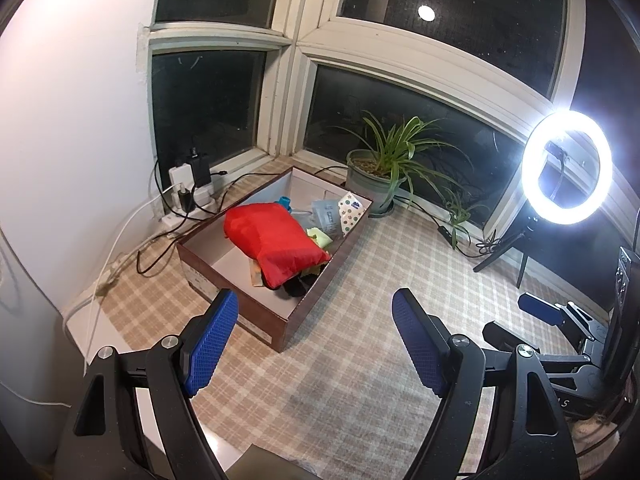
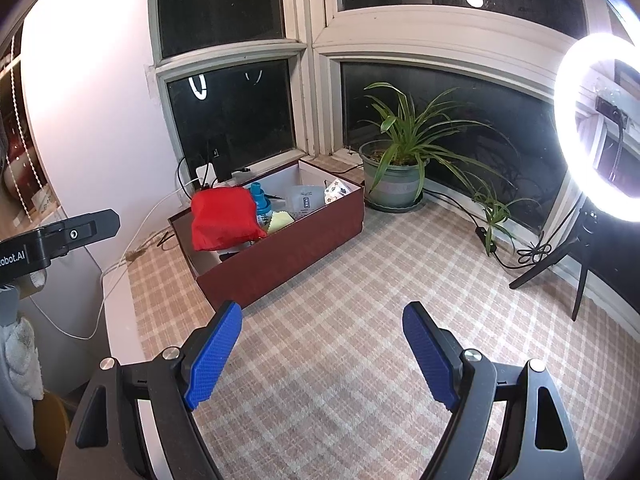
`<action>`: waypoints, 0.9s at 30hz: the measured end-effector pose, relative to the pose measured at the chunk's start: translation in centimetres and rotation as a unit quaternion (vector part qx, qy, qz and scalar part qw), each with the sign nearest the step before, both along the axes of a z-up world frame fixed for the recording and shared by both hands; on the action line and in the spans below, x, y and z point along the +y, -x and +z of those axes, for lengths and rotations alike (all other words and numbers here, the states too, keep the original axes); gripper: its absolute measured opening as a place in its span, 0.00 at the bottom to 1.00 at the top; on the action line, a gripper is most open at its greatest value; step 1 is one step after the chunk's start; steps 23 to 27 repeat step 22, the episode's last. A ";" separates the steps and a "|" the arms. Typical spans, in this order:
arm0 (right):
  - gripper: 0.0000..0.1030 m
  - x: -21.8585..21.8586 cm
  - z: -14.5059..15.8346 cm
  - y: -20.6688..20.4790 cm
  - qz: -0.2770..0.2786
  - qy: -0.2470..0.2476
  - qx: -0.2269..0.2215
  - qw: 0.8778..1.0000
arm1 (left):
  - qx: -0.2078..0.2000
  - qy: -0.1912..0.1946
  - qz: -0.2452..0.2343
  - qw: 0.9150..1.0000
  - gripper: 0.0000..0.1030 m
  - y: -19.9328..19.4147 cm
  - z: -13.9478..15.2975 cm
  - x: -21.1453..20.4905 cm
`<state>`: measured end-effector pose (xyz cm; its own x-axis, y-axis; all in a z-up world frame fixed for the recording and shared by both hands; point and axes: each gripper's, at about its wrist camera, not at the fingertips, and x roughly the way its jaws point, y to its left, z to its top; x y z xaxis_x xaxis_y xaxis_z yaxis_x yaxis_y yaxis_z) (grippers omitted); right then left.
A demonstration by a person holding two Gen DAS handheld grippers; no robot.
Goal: Organize soft objects
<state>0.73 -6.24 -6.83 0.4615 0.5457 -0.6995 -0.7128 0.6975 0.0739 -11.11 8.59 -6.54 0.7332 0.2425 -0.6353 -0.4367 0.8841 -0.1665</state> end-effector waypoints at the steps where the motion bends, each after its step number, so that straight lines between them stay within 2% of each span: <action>1: 0.77 -0.1 0.0 0.0 -0.001 -0.001 0.000 1.000 | 0.000 -0.001 -0.001 1.000 0.77 0.0 0.0 0.0; 27: 0.77 -2.1 0.2 1.3 -0.022 -0.002 0.004 1.000 | -0.001 -0.004 -0.020 1.000 0.77 0.5 0.2 -1.0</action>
